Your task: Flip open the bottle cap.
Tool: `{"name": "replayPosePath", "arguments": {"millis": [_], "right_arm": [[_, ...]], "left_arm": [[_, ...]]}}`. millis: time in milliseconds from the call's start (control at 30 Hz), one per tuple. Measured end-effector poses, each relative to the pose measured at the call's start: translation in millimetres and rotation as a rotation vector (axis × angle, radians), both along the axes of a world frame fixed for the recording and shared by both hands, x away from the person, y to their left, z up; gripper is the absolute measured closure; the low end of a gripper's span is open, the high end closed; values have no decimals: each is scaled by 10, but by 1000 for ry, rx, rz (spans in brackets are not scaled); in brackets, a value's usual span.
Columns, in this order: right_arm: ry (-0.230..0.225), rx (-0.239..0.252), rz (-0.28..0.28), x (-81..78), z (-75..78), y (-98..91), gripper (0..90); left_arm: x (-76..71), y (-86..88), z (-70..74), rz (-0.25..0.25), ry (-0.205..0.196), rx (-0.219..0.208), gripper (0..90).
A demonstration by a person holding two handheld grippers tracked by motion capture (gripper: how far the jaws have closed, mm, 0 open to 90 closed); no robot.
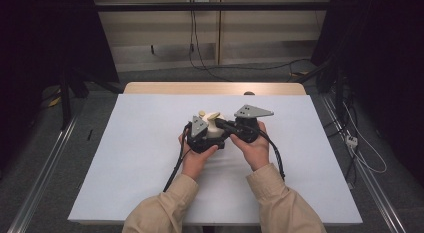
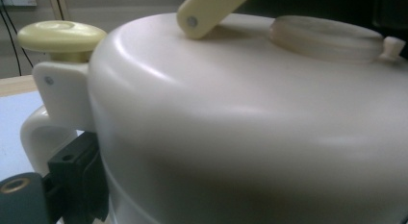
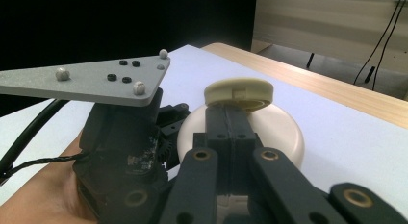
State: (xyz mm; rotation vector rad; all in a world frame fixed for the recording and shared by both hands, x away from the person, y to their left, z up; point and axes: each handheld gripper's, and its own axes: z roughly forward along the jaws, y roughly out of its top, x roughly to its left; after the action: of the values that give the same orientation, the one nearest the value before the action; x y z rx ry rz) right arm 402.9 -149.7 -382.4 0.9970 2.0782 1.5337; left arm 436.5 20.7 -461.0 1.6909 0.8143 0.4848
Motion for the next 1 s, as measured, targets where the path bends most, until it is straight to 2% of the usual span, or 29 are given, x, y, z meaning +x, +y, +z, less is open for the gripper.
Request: {"name": "replayPosePath", "arguments": {"millis": [1000], "right_arm": [[-15, 13, 12, 70, 31, 89, 900]], "left_arm": [[1, 2, 0, 0, -1, 4, 59]]}}
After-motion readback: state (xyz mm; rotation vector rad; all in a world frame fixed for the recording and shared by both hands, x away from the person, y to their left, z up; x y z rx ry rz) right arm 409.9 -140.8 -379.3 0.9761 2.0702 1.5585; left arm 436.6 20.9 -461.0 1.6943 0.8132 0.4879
